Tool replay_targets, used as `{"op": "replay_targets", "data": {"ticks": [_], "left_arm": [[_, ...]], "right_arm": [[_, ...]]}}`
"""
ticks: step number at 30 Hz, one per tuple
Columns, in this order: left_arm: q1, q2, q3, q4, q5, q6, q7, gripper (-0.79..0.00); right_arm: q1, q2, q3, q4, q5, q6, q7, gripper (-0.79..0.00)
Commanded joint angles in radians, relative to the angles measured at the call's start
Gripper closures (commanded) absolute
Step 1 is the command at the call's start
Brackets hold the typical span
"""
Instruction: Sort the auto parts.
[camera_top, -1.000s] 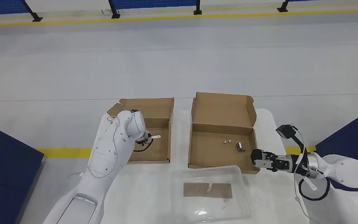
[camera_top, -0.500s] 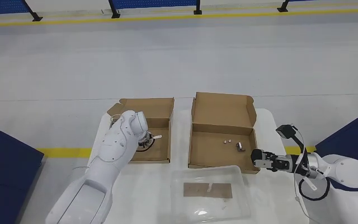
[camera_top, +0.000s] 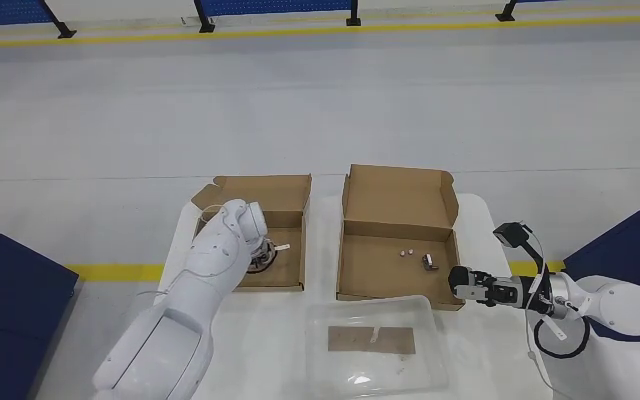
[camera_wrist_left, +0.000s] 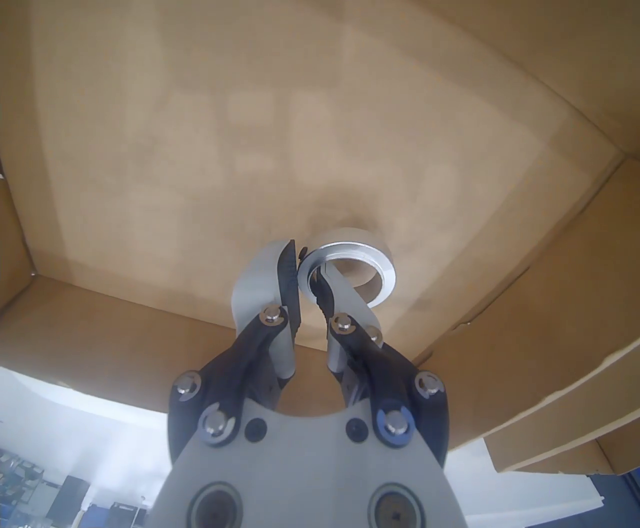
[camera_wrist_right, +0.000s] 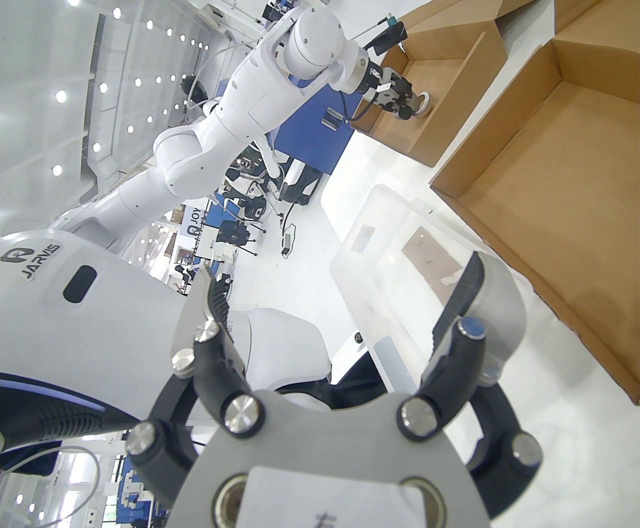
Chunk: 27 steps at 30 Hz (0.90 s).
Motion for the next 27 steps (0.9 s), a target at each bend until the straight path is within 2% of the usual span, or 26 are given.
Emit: {"op": "replay_targets", "data": {"ticks": [1,9,10,12,13,16,19,27], "left_arm": [[-0.004,-0.005,0.002,0.014,-0.003,-0.002,0.004,0.000],[-0.020,-0.024,0.006,0.061,-0.013,-0.011,0.013,0.000],[-0.022,-0.025,0.007,0.065,-0.014,-0.012,0.014,-0.043],[-0.026,-0.029,0.008,0.074,-0.014,-0.019,0.015,-0.252],[-0.027,-0.030,0.008,0.077,-0.014,-0.020,0.015,-0.314],[-0.032,-0.033,0.008,0.086,-0.017,-0.030,0.019,-0.385],[-0.037,-0.034,0.005,0.092,-0.022,-0.037,0.023,-0.394],[-0.054,-0.022,-0.026,0.104,-0.067,-0.088,0.037,-0.342]], "right_arm": [[0.000,0.000,0.000,0.000,0.000,0.000,0.000,-0.785],[0.000,0.000,0.000,0.000,0.000,0.000,0.000,-0.785],[0.000,0.000,0.000,0.000,0.000,0.000,0.000,-0.785],[0.000,0.000,0.000,0.000,0.000,0.000,0.000,-0.785],[0.000,0.000,0.000,0.000,0.000,0.000,0.000,-0.785],[0.000,0.000,0.000,0.000,0.000,0.000,0.000,-0.785],[0.000,0.000,0.000,0.000,0.000,0.000,0.000,-0.785],[0.000,0.000,0.000,0.000,0.000,0.000,0.000,-0.785]]}}
